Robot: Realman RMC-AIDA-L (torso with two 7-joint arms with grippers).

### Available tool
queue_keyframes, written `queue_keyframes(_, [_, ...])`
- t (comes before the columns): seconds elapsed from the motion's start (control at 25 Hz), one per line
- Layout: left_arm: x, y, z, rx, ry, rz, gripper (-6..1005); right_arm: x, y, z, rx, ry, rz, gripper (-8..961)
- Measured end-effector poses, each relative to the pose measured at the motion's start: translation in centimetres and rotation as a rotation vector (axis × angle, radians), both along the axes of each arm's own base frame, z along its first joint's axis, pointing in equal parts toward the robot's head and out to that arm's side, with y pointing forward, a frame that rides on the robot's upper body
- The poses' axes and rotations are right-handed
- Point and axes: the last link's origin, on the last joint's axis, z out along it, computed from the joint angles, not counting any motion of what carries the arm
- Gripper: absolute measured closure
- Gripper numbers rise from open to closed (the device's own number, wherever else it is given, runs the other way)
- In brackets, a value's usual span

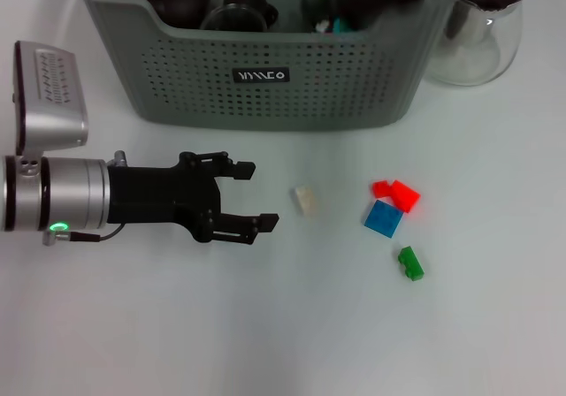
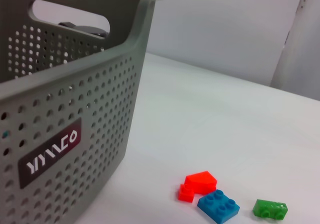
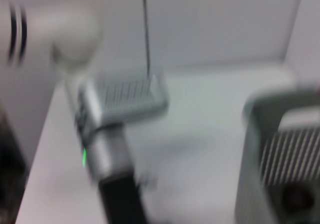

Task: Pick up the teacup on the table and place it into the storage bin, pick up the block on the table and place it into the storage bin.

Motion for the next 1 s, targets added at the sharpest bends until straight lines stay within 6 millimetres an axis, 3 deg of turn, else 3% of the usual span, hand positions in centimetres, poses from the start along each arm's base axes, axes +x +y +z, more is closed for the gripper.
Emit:
queue_keyframes(0.16, [0.0, 0.0, 0.0, -0.002, 0.004, -0.003, 137, -1.4, 2.0, 2.0, 0.115, 0.110, -0.073, 487])
queue_keyframes(0.36, [0.3, 0.4, 0.0, 0.002, 0.007, -0.011, 137, -1.3, 5.5, 2.0, 0.282, 0.044, -0.224, 482])
queue_keyframes(0.64, [0.8, 0.9, 0.0, 0.009, 0.007, -0.023, 138, 0.6, 9.4, -0.6, 0.484, -0.205, -0.343, 476])
queue_keyframes(1.0, [1.1, 1.3, 0.1, 0.015, 0.008, -0.037, 138, 2.7, 11.0, -5.1, 0.583, -0.354, -0.325, 467])
